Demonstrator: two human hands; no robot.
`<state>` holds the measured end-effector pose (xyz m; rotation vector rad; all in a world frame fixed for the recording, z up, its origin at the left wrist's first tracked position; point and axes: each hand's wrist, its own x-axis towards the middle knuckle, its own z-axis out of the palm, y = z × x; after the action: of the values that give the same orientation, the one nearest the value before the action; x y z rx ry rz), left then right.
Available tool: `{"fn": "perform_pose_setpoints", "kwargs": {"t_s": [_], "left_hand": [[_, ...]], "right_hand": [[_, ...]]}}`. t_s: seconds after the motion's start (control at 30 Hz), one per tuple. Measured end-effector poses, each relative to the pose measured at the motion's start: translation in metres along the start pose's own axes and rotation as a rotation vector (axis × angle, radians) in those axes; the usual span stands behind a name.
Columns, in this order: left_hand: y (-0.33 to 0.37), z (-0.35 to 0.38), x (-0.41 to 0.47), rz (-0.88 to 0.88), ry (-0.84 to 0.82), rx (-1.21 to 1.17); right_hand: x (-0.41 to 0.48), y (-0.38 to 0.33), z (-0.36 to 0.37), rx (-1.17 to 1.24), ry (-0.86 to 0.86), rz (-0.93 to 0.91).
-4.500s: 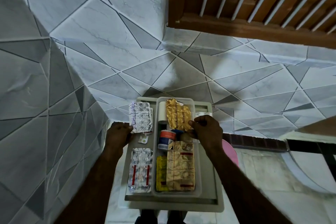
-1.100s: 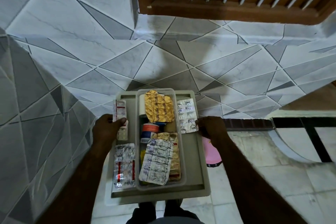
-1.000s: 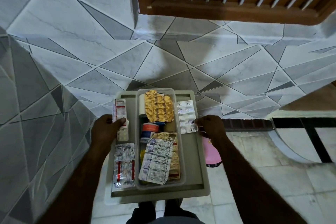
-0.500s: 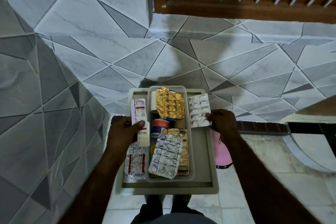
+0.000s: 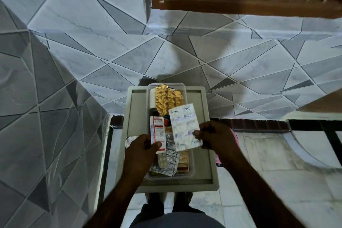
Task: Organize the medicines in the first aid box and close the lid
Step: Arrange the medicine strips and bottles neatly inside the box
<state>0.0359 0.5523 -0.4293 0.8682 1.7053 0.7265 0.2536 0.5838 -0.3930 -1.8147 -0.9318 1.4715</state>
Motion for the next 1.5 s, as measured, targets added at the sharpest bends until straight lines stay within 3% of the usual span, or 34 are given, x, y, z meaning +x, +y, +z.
{"fn": "perform_pose_setpoints", "kwargs": {"t_s": [0.2,0.5,0.7,0.77,0.87,1.0,1.27,1.33,1.43,1.5], "left_hand": [[0.0,0.003,-0.016,0.141,0.103,0.259],[-0.003,0.007,-0.031,0.415,0.148,0.7],[-0.008,0.003,-0.027,0.479,0.168,1.075],[-0.012,-0.001,-0.02,0.562,0.201,1.066],[-0.014,-0.005,-0.01,0.677,0.14,1.153],[-0.018,-0.004,-0.001,0.73,0.091,1.24],[-0.024,-0.002,-0.005,0.685,0.067,1.204],[-0.016,-0.005,-0.004,0.723,0.076,1.03],[-0.004,-0.026,0.0,0.577,0.127,0.515],[-0.006,-0.046,0.008,0.473,0.189,0.436]], "right_hand": [[-0.015,0.025,0.022,-0.128,-0.027,-0.013],[-0.021,0.024,0.026,-0.552,-0.057,-0.174],[-0.025,0.029,0.037,-0.978,0.121,-0.517],[-0.023,0.032,0.043,-1.116,0.159,-0.678],[-0.011,0.038,0.05,-1.277,0.056,-0.781],[-0.001,0.049,0.049,-1.418,-0.087,-0.756],[-0.005,0.057,0.051,-1.465,-0.076,-0.755],[-0.003,0.048,0.05,-1.424,-0.114,-0.753],[-0.004,0.028,0.035,-1.075,-0.19,-0.627],[-0.004,0.014,0.02,-0.77,-0.137,-0.522]]}}
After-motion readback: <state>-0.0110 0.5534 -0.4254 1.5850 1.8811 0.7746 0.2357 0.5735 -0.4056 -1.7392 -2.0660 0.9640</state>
